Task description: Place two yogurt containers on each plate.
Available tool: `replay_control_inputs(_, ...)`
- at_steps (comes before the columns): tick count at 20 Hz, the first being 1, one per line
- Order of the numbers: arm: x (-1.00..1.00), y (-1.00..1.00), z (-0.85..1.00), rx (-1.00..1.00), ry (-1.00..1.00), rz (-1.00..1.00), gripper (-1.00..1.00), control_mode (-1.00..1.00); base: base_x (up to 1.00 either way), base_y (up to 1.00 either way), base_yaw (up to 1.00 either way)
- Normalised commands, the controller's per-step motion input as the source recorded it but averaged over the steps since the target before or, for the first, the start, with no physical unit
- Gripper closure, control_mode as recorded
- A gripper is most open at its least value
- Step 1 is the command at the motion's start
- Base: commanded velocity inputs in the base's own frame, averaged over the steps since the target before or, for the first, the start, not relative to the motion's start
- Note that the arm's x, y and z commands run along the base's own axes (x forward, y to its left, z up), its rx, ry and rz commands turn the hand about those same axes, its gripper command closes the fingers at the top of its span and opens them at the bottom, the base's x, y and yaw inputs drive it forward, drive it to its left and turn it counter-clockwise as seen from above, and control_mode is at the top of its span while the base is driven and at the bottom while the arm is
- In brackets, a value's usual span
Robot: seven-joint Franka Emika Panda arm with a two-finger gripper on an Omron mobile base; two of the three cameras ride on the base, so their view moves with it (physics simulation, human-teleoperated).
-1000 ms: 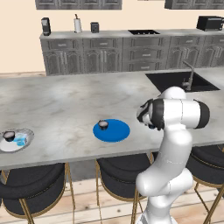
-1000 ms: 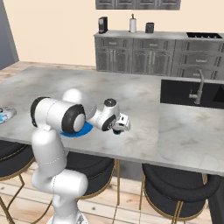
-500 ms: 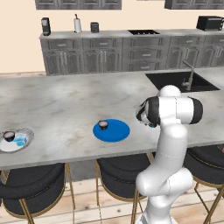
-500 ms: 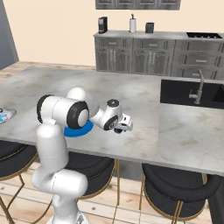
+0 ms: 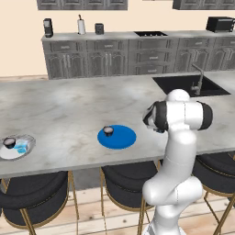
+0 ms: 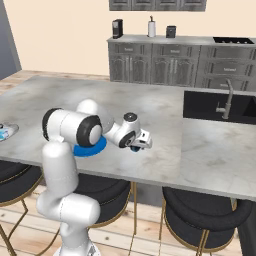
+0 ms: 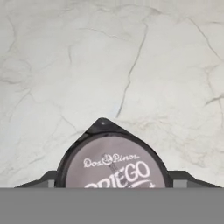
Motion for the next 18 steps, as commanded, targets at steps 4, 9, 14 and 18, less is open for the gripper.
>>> replay_control_inputs(4,-0.69,0.48,0.28,0.15,-0.03,0.0,1.0,-1.0,0.0,0.0,0.0)
replay_control_inputs(9,-0.75,0.55,0.65,0.04,-0.1,0.0,1.0,-1.0,0.0,0.0,0.0)
replay_control_inputs(14,-0.38,0.67,0.66,-0.11,-0.08,0.0,1.0,-1.0,0.0,0.0,0.0)
replay_control_inputs(18,-0.23,0.52,0.56,-0.12,-0.04,0.0,1.0,-1.0,0.0,0.0,0.0)
